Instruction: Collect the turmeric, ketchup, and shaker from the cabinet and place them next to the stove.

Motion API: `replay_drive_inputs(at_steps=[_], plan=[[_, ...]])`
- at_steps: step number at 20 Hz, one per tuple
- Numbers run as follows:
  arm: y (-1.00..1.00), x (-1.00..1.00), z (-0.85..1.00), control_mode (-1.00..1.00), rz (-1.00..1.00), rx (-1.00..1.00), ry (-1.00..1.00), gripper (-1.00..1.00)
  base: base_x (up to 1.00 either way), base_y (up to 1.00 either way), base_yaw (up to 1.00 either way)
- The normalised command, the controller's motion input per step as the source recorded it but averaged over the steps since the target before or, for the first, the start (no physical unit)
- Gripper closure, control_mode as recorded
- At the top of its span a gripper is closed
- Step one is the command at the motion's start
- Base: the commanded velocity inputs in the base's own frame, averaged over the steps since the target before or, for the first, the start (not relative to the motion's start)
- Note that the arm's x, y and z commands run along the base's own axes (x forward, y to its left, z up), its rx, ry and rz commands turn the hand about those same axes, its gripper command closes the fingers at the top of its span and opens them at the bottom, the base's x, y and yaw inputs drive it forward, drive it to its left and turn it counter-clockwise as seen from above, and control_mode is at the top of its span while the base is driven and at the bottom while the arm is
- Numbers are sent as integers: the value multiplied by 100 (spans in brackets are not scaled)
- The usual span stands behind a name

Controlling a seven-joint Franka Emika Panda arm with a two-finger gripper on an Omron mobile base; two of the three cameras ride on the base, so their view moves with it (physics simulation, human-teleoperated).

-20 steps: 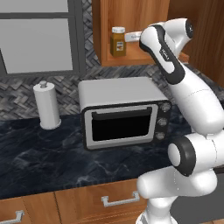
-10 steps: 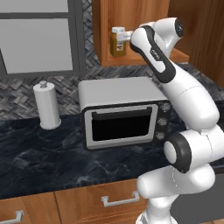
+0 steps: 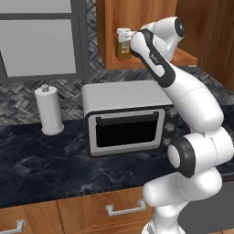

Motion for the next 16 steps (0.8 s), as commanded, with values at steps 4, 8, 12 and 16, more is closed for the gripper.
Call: replay_drive_inputs(at_steps=[4,8,12,16], plan=[[2,18,11,-100,-7,0,2,-100,0,0,0],[7,16,16,-100,-5,0,0,-100,0,0,0],[13,7,11,-100,-3,0,0,-100,0,0,0],[7,1,5,-100,-1,0,0,-100,0,0,0]])
